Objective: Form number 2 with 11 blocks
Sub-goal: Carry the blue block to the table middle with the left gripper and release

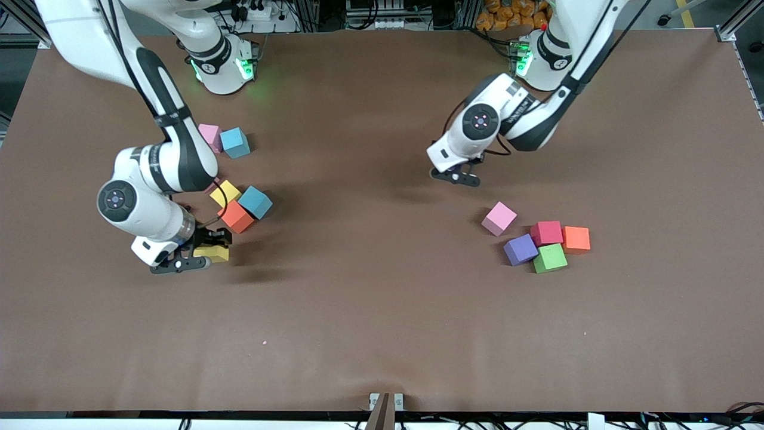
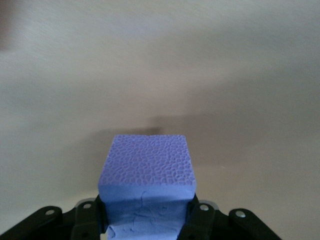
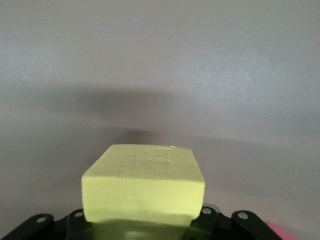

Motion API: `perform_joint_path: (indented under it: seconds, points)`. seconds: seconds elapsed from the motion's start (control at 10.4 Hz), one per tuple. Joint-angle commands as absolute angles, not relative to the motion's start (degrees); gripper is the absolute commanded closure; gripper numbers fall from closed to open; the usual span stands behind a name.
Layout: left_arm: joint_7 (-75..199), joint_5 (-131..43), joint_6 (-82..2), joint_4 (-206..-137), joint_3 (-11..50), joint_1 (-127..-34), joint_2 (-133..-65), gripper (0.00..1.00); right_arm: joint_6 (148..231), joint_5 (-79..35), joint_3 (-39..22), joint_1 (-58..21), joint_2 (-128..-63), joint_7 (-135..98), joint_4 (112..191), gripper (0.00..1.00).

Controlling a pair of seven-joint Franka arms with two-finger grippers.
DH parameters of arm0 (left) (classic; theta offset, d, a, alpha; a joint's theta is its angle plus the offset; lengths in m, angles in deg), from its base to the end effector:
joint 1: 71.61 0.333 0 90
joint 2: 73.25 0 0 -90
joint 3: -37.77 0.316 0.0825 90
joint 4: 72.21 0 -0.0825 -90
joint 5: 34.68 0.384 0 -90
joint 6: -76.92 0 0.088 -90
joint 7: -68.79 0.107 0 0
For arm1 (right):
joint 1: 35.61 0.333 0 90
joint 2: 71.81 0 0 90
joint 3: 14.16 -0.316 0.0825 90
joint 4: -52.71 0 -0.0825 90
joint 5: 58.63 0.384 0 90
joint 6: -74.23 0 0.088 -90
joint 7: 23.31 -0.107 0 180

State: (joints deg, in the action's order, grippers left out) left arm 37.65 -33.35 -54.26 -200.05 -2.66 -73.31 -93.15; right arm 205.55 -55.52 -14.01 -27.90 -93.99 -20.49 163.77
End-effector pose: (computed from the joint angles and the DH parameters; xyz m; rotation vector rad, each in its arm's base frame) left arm 0.3846 -0.3552 0.2367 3.0482 -0.3094 -0.4458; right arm 0.6108 0.0824 0.2816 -3.0952 -0.2245 0.0544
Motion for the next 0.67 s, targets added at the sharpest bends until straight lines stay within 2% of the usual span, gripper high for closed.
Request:
perform_joint_path:
  seconds: [0.0, 0.19, 0.58]
  points:
    - [32.69, -36.52, -53.16, -197.38, -2.66, -77.48, -94.86, 0.65, 205.01, -55.29, -13.80, -28.05, -89.40, -16.30, 167.75, 0.42]
    - [26.63, -37.05, -53.16, -194.05, -2.58, -80.64, -97.67, 0.65, 205.01, -55.46, -13.80, -27.88, -86.85, -14.89, 170.73, 0.42]
    - [19.67, -36.96, -53.16, -188.50, -1.79, -85.48, -103.91, 0.65, 203.52, -55.38, -13.89, -27.70, -85.61, -8.64, 171.54, 0.43]
